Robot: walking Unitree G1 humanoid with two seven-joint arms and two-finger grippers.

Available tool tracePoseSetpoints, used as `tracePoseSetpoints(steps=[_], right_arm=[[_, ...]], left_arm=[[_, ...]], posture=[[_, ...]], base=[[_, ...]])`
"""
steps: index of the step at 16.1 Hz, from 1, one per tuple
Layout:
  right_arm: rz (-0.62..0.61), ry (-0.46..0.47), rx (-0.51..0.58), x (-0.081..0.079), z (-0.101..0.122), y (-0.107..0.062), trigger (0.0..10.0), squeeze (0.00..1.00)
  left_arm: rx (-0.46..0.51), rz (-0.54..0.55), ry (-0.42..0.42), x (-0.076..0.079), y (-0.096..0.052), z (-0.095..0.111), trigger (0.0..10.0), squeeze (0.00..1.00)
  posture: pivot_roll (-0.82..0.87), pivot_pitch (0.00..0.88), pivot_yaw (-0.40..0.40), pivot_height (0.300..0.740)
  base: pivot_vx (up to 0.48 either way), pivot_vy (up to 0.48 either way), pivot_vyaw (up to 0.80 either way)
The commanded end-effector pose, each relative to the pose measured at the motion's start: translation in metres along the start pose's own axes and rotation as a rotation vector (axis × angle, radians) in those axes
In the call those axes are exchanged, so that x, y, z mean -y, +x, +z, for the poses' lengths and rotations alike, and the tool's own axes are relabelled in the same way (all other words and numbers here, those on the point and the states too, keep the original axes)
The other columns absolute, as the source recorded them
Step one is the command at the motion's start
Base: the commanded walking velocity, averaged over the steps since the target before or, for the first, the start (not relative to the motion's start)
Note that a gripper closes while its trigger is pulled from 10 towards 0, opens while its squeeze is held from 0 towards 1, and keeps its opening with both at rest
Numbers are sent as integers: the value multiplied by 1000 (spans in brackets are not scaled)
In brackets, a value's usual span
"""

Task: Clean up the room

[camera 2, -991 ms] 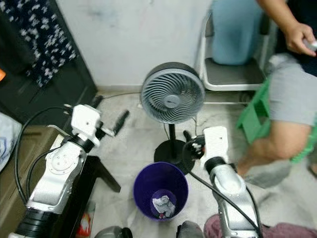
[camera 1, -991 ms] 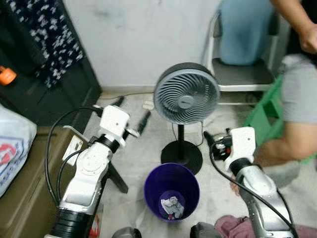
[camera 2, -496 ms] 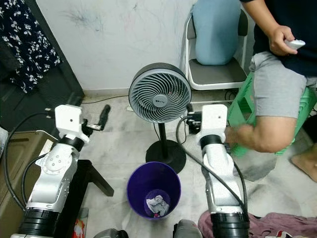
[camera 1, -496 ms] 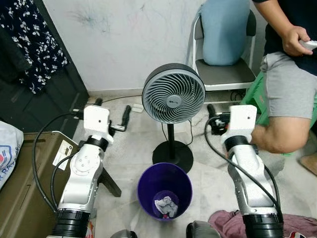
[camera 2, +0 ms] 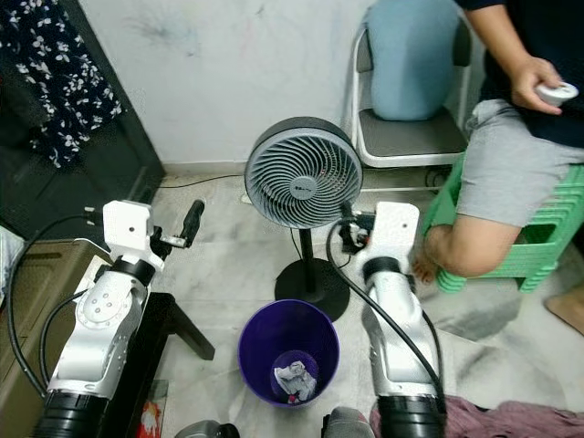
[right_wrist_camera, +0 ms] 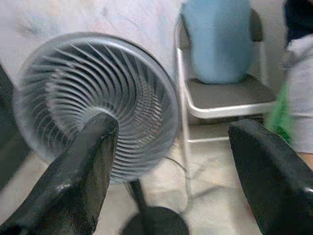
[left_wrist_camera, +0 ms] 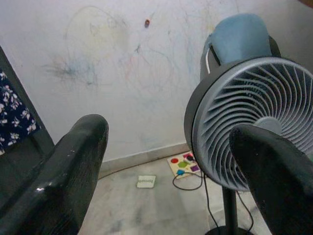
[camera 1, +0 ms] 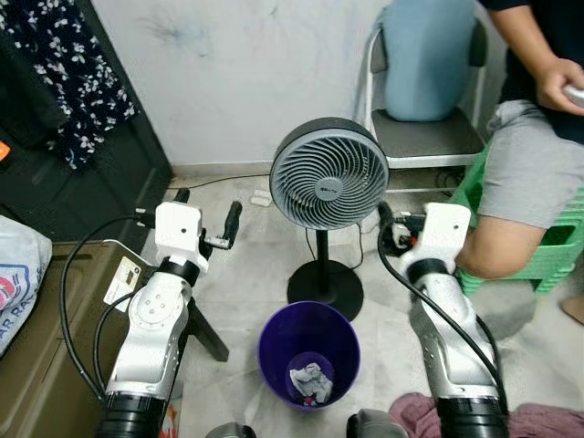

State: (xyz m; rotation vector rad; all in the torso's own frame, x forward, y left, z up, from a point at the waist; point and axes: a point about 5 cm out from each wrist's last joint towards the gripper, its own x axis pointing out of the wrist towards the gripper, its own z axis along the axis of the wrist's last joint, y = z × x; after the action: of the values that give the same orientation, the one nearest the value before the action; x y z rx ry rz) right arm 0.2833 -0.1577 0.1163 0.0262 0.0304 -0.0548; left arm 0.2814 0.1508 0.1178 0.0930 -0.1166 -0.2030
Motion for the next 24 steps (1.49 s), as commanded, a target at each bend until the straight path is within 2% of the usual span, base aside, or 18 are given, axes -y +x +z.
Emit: tracePoseSetpoints(steps=[1,2,8,13,20,22,24], right_arm=[[69,-20,-6,-8,-2,0,10000,0],[93,-47,5,-10,-1,-2,10000,0],[115,-24,-31,-9,-4,-5,10000,0],[135,-22,-41,-9,-5,-8,10000,0],[129,-18,-46,-7,-6,-10,10000,0],[131,-23,-45,-7,-6,-9,10000,0],[134,-27,-41,-8,-5,-9,10000,0]], left_arm=[[0,8,3,0,-3,0,10000,0],[-1,11,-18,1,-4,0,10000,0],[16,12,-71,3,-7,5,10000,0],[20,43,45,-3,-6,5,10000,0],[18,38,38,-3,-4,5,10000,0],[12,85,110,-7,-5,3,10000,0],[5,102,104,-10,-5,2,10000,0]], posture=[[-196,0,100,740],[-197,0,91,740],[-182,0,45,740],[-186,0,42,740],[-196,0,48,740],[-192,0,46,740],[-190,0,45,740]], base=[[0,0,800],[0,0,800],[0,0,800],[0,0,800],[0,0,800],[0,0,800],[0,0,800]])
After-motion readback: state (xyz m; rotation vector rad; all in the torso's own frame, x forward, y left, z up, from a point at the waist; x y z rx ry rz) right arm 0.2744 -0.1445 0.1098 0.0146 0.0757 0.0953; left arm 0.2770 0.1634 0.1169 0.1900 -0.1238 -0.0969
